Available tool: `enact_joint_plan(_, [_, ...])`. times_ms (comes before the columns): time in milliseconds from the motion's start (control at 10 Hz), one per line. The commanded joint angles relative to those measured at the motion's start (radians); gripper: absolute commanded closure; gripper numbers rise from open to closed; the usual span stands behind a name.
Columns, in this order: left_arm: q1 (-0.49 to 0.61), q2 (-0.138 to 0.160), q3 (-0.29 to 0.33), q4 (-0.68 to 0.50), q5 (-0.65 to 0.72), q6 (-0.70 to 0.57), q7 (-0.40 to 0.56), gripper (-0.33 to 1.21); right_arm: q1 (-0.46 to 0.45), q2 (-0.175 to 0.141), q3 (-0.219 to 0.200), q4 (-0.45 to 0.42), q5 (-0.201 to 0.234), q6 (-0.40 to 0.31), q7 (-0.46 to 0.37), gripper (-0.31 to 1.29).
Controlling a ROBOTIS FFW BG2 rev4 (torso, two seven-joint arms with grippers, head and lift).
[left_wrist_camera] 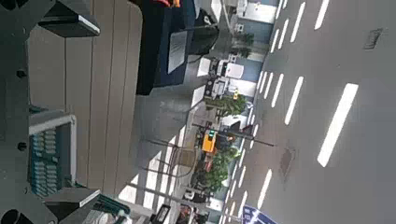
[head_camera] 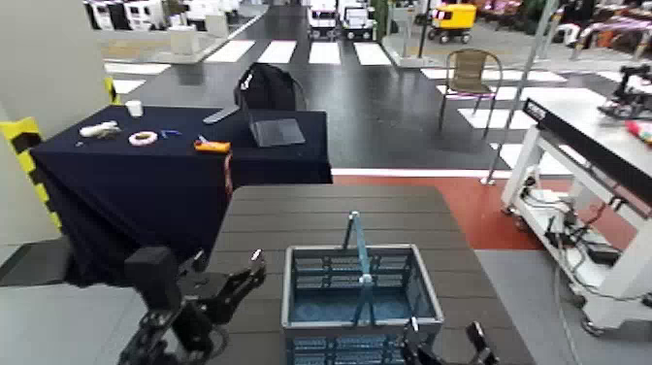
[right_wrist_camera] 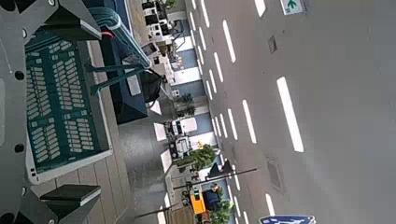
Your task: Place the crate on the table.
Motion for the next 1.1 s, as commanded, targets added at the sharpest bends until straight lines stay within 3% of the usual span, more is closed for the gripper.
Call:
enact_joint_plan(100, [0.094,0.009,-0.008,0.009,-0.078,-0.132,0.037,0.1,0.009,0.004,-0.009,-0.012,0.009,0.017,0.0,0.14])
enact_joint_plan(600, [0.199,0.007,-0.024,0.048,-0.207,-0.353,0.119,0.11,0.018,0.01,-0.021,-0.027,0.018,0.049,0.0,0.14])
enact_joint_plan(1100, [0.222,0.004,-0.016,0.049,-0.262,-0.387,0.123,0.11,0.019,0.013,-0.027,-0.036,0.045,0.06,-0.002,0.14])
